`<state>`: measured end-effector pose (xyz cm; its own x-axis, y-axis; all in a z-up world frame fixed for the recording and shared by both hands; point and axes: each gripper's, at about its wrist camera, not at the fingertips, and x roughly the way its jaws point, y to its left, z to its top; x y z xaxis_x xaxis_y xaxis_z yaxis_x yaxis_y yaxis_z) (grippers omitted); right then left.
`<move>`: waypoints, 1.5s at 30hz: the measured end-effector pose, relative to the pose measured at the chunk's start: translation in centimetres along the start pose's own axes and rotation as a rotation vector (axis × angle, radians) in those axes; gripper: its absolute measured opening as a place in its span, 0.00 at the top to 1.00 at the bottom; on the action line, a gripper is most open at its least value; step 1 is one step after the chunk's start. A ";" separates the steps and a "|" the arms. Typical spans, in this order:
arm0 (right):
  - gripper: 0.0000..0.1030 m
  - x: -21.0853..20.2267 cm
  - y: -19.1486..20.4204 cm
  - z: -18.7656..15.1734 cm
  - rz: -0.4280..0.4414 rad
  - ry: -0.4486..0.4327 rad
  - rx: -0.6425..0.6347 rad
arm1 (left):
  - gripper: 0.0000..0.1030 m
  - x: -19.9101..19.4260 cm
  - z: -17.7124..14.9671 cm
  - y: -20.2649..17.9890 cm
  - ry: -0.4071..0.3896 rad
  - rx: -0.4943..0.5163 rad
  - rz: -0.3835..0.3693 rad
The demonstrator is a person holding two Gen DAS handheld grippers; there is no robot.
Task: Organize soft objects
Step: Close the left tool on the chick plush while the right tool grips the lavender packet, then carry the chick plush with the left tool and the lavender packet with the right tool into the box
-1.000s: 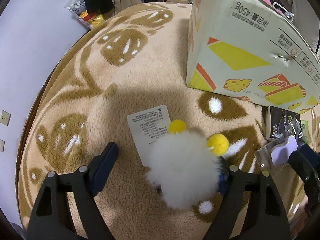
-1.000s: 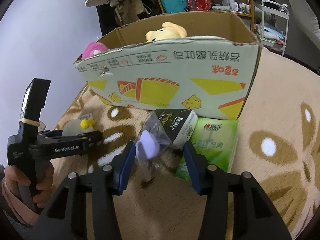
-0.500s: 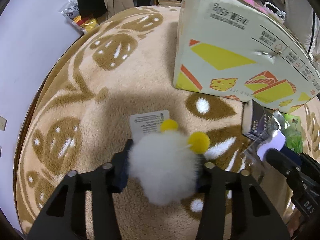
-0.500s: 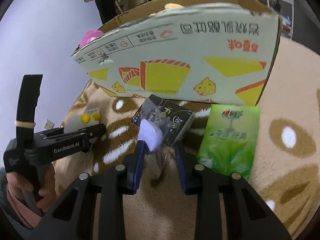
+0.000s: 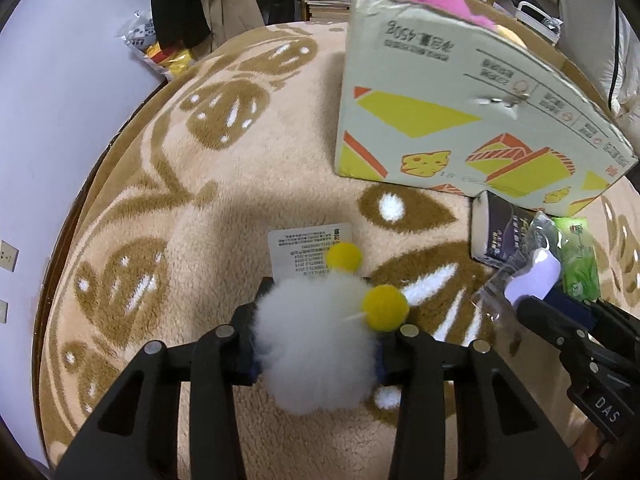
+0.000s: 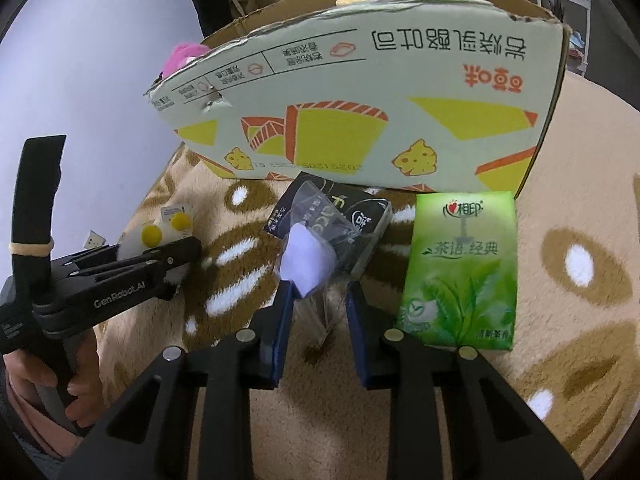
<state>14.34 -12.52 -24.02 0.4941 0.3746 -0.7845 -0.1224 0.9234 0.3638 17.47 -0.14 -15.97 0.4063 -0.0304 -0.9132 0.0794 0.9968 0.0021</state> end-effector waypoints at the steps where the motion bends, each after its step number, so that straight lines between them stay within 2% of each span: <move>1: 0.74 0.0 0.0 0.0 -0.002 0.000 0.001 | 0.63 -0.1 -0.1 0.0 -0.002 0.000 -0.001; 15: 0.89 -3.1 0.1 0.1 -0.075 -0.089 -0.041 | 0.63 -2.9 -1.0 -1.1 -0.070 0.042 -0.002; 23: 0.89 -5.7 0.2 0.4 -0.101 -0.161 -0.054 | 0.63 -5.5 -1.3 -1.8 -0.156 0.072 0.003; 30: 0.89 -7.7 0.4 0.0 -0.115 -0.218 -0.072 | 0.63 -7.5 -1.9 -2.2 -0.214 0.095 -0.037; 45: 0.89 -9.9 1.5 -0.1 -0.111 -0.292 -0.108 | 0.63 -8.6 -1.9 -2.1 -0.259 0.085 -0.091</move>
<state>9.14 -14.85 -15.73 0.7339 0.2453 -0.6334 -0.1367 0.9668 0.2161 12.05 -1.84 -8.92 0.6124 -0.1483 -0.7765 0.1976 0.9798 -0.0313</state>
